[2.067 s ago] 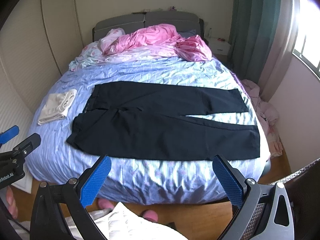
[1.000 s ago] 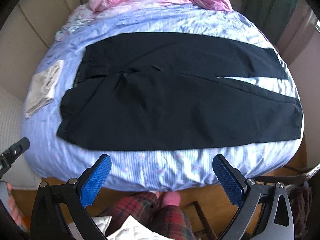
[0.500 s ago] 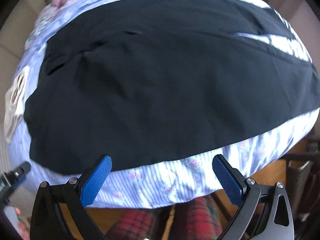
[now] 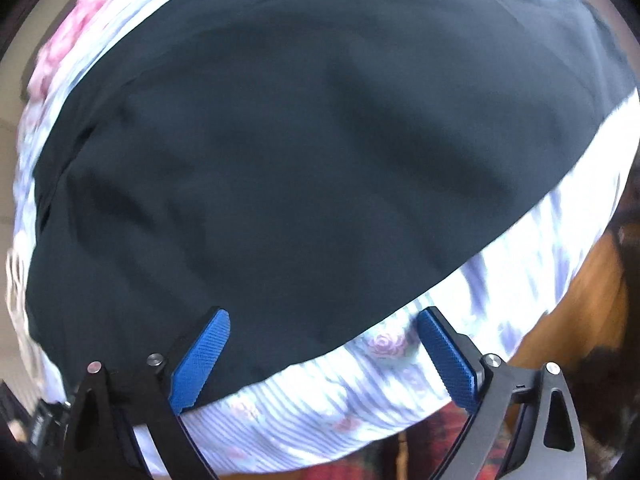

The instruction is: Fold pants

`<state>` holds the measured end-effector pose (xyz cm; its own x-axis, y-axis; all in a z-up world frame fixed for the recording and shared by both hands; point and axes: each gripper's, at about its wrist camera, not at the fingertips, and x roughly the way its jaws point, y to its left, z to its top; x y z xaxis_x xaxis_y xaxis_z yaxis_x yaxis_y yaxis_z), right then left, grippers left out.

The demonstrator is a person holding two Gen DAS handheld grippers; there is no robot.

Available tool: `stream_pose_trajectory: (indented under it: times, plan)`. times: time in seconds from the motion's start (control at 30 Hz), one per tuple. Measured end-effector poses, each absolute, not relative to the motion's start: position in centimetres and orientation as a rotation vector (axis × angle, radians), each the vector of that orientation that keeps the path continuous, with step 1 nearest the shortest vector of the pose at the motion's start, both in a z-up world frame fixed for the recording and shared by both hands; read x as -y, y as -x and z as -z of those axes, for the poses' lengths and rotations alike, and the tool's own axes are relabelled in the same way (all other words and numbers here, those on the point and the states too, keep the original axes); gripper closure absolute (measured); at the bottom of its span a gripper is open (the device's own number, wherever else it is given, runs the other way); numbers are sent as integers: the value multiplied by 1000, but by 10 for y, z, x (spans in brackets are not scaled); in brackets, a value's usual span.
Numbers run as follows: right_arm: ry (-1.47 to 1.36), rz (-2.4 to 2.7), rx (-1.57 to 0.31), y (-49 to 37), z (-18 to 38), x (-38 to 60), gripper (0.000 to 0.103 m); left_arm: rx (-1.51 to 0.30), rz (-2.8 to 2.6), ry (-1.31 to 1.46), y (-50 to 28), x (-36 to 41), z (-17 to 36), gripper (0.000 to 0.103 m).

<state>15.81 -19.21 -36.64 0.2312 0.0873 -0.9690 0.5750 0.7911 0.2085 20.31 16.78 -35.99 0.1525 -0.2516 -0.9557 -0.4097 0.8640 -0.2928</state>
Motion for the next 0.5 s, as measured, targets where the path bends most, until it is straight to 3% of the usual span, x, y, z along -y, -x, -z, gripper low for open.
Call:
stream_pose_trajectory:
  times: [0.3, 0.37, 0.4, 0.5]
  plan:
    - [-689, 419, -1267, -152, 381, 200, 13, -1414, -183, 610, -198, -168, 373, 14]
    - [-693, 429, -1267, -152, 378, 203, 26, -1415, -186, 625, -194, -170, 367, 26]
    - [-686, 427, -1266, -150, 375, 201, 30, -1413, -181, 631, -197, -171, 369, 36]
    - [-658, 399, -1265, -152, 369, 197, 55, -1404, -166, 631, -193, -167, 354, 62]
